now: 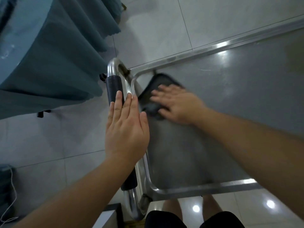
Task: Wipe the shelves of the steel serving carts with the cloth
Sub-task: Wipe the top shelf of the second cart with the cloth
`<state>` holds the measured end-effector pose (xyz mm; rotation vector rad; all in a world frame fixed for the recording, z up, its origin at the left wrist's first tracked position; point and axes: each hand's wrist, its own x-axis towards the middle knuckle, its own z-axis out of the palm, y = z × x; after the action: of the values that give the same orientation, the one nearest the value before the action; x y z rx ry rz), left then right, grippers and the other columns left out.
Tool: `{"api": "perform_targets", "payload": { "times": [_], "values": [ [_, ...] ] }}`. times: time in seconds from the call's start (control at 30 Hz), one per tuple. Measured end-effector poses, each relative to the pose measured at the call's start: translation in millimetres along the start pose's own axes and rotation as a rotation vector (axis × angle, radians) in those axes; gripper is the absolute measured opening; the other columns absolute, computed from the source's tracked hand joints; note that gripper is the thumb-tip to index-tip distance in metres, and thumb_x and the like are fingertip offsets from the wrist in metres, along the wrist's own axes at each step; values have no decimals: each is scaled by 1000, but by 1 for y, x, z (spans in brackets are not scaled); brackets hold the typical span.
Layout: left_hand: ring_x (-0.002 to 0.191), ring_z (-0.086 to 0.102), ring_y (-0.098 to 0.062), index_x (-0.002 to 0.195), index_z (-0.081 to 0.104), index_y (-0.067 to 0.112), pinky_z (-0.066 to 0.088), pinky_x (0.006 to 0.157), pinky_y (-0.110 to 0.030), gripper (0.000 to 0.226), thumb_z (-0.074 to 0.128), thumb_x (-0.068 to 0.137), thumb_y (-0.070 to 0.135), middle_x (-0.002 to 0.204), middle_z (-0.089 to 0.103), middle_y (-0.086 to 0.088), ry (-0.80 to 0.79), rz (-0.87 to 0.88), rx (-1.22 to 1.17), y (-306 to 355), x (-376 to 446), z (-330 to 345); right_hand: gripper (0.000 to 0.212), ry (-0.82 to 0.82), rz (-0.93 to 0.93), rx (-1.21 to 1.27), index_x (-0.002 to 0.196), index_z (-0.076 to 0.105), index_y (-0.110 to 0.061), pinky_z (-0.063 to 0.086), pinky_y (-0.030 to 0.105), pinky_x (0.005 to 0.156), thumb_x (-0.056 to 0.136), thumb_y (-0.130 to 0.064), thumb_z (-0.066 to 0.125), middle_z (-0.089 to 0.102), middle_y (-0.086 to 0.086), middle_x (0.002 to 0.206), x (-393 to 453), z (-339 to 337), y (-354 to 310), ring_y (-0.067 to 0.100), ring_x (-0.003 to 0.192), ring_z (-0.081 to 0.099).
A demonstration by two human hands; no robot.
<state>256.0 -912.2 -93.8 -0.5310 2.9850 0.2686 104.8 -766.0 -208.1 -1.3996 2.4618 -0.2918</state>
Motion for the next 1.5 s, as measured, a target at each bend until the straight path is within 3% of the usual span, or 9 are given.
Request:
{"api": "perform_targets", "payload": {
  "times": [0.13,0.23,0.4,0.63,0.83,1.03,1.23,1.4,1.5],
  "values": [
    [160,-15,-8,166,25,14,-15,128,-30,65,13,111,47,175,16,1,0,11,-7,-3,-1,2,71,235,545,9,156,43,-14,22,47,124,96,-51,32,37,13,163,-45,-33,125,37,151,31],
    [160,-15,-8,166,27,14,-15,128,-30,66,12,111,47,175,18,1,9,8,-20,-4,0,2,75,290,1007,78,162,27,-15,13,51,126,97,-53,25,21,11,170,-56,-48,182,36,156,17],
    [161,-14,-8,166,27,14,-12,129,-32,65,13,111,46,175,18,1,8,11,-35,-3,0,1,74,373,1262,187,164,18,-14,6,51,127,99,-48,24,10,10,172,3,-49,156,33,158,7],
    [160,-16,-10,166,25,13,-11,130,-35,68,10,108,46,176,16,2,-17,9,-31,-4,-1,-2,70,238,698,127,158,36,-16,8,48,127,98,-50,29,29,9,167,93,-19,17,29,157,16],
    [161,-16,-13,167,21,11,-7,131,-39,67,9,109,44,177,10,-3,-46,13,15,-4,0,-1,67,117,425,155,165,9,-22,0,45,129,106,-53,17,5,-1,173,124,16,-67,23,159,-4],
    [162,-14,-16,167,20,9,-7,131,-40,70,6,107,43,176,11,-5,-44,-4,77,1,1,0,73,2,150,64,165,0,-26,5,47,129,103,-48,30,2,0,173,74,31,-81,23,159,-4],
    [163,-6,-15,165,29,13,-6,131,-37,60,18,112,39,174,23,-2,3,-9,57,-1,-2,2,85,45,141,171,160,-12,-18,9,46,129,98,-55,33,3,-1,171,-10,53,-123,21,159,3],
    [163,5,-17,162,35,13,0,132,-39,59,21,113,42,171,31,-4,43,-20,-10,1,-1,-2,62,14,95,259,162,28,-26,15,48,128,105,-51,29,22,-2,170,-92,83,-165,20,159,7],
    [162,7,-17,162,35,14,-1,131,-37,58,23,112,41,170,32,-4,60,-24,-1,2,-2,-3,63,-33,72,246,164,18,-32,5,44,128,106,-53,27,12,-5,173,-143,102,-184,16,159,-4]
  ]
}}
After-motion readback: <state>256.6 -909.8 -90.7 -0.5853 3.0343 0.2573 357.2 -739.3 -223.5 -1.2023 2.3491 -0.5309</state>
